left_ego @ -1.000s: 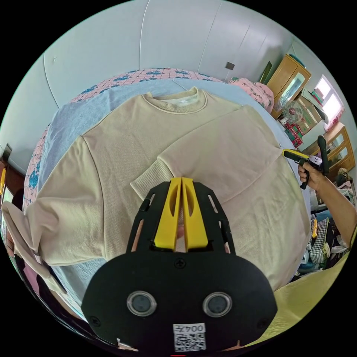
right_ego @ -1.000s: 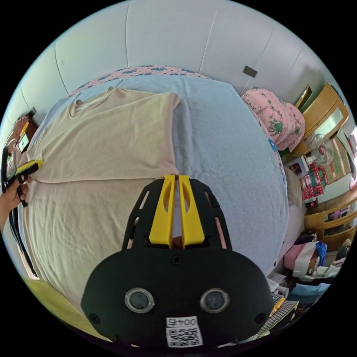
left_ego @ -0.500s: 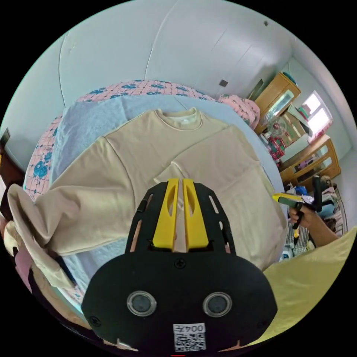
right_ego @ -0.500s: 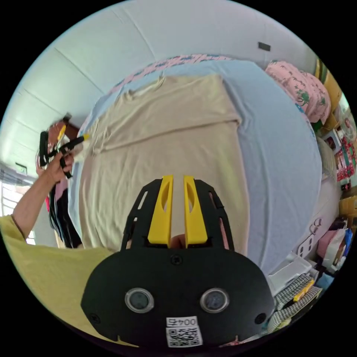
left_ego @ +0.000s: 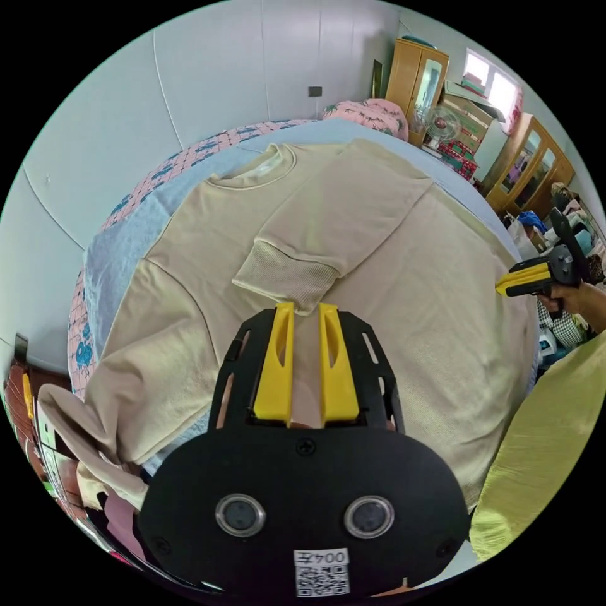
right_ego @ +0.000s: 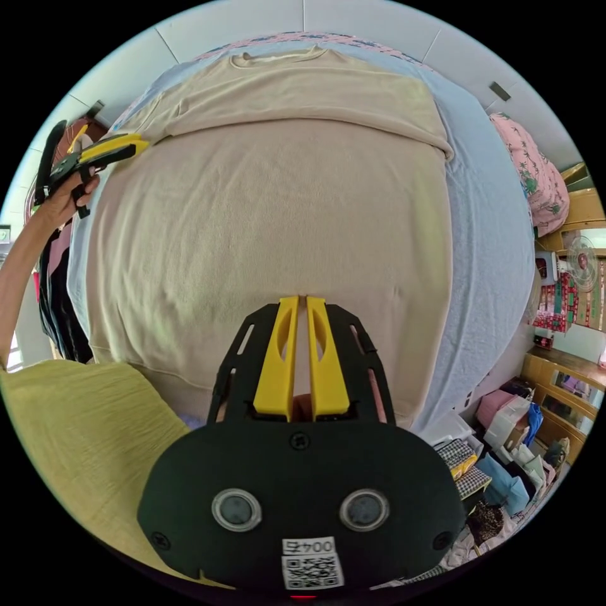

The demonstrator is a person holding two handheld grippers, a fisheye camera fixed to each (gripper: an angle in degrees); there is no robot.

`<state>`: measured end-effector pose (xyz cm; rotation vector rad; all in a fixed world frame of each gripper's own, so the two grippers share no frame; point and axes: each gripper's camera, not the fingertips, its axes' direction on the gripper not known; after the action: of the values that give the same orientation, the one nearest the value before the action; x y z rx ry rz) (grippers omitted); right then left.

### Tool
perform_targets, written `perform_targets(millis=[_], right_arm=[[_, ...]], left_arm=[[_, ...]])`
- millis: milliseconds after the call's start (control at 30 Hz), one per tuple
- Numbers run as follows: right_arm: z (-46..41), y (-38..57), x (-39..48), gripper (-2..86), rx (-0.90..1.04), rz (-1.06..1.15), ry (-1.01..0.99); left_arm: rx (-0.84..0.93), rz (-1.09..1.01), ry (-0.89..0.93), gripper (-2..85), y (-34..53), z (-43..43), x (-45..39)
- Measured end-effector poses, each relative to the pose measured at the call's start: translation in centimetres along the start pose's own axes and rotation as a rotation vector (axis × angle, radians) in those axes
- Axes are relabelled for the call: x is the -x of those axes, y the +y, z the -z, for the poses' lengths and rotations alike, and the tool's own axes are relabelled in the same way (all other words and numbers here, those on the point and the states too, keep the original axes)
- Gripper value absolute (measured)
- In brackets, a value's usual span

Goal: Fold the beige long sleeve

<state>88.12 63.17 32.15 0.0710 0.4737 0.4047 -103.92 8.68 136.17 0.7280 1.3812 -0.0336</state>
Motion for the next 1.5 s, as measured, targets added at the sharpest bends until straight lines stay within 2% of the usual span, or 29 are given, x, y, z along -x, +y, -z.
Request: perform_targets(millis=[133,300,467,567,667,733,933,1200,1333,1500], right_arm=[[-0.7,-0.4,1.9,4.0,0.01,0.021,0.048],[-1.3,-0.2,3.6,4.0,-0.02,0.028,0.081],[-2.0,-0.6,5.6,3.9,-0.002,0.056,0.118],[-2.2,-0.9,6.2,3.9,0.009,0.052,0.112],[-2.5,-1.0,6.8,3.9,0.011,0.058,0.109],[-2.6,-1.0,7.1,3.9,0.014,0.058,0.108],[-2.8,-1.3,8.4,3.9,0.028,0.05,0.123],[-2.7,-1.3,9.6,3.9,0.028,0.042,0.136],[-2.4,-1.2,10.0,3.9,0.028,0.044,0.139],[-1.9,-1.1,10.1,3.9,0.03,0.044,0.14]], left_arm=[[0.055,-0.025,-0.009,3.2,-1.0,-0.1,-0.6],[0.032,0.063,0.006,4.3,-1.6,2.0,-0.3],[-0.094,0.34,-0.191,9.2,2.6,10.1,2.5],[-0.069,0.538,-0.361,9.9,8.1,12.4,5.7],[-0.023,0.697,-0.437,10.0,12.8,13.5,8.9],[-0.004,0.717,-0.469,9.8,14.1,13.9,9.9],[0.098,0.649,-0.441,9.5,13.7,13.1,11.9],[0.093,0.612,-0.287,11.0,12.1,15.1,14.0],[0.12,0.602,-0.291,8.3,11.9,15.9,15.5],[0.122,0.686,-0.195,4.6,12.0,17.4,18.8]])
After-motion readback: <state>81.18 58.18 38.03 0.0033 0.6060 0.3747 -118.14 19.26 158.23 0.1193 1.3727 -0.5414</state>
